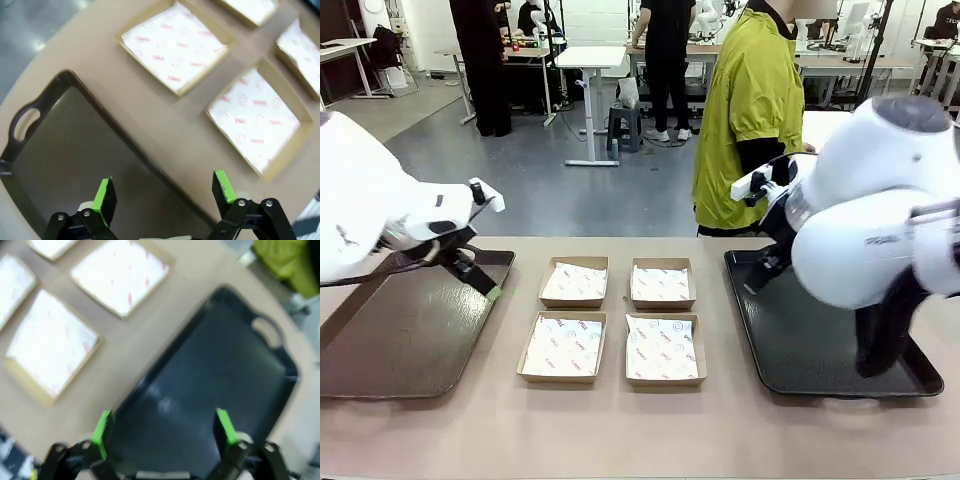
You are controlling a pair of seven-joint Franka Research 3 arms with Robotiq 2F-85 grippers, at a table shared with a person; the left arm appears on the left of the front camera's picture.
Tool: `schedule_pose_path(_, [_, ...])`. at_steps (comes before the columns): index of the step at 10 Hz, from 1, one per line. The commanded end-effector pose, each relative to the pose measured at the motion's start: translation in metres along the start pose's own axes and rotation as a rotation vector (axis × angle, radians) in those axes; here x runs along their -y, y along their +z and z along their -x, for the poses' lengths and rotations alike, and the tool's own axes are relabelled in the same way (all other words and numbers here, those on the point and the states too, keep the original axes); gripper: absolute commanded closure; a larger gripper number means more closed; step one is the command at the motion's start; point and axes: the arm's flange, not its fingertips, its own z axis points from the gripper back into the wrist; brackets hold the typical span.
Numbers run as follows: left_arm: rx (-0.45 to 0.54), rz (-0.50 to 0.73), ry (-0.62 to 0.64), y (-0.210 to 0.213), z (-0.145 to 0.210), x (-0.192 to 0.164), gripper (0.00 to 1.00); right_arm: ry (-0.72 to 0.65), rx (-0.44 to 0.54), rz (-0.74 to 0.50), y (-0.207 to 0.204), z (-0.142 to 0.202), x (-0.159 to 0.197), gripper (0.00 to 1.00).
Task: Individually package the donuts and arrange them on the tray.
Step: Pick up one Paper togo box.
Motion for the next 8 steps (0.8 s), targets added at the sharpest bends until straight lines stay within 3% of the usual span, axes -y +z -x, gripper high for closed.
schedule_pose_path(1, [-0.063, 0.028, -0.046, 0.044, 0.109, 0.024, 0.0, 0.028, -0.117, -0.006, 0.051, 0.111, -0.033, 0.0])
schedule_pose_path(3, [-0.069, 0.02, -0.058, 0.065, 0.131, 0.031, 0.0, 0.023, -0.203, -0.034, 0.058, 0.144, -0.033, 0.0])
schedule_pose_path(5, [-0.025, -0.039, -0.038, 0.064, 0.137, 0.04, 0.0, 0.033, -0.237, -0.032, 0.049, 0.151, -0.023, 0.0])
schedule_pose_path(6, [-0.08, 0.037, -0.031, 0.082, 0.037, -0.022, 0.0, -0.011, -0.223, -0.037, 0.09, 0.058, -0.004, 0.0])
schedule_pose_path(8, [-0.08, 0.037, -0.031, 0.082, 0.037, -0.022, 0.0, -0.011, -0.223, -0.037, 0.09, 0.058, -0.004, 0.0])
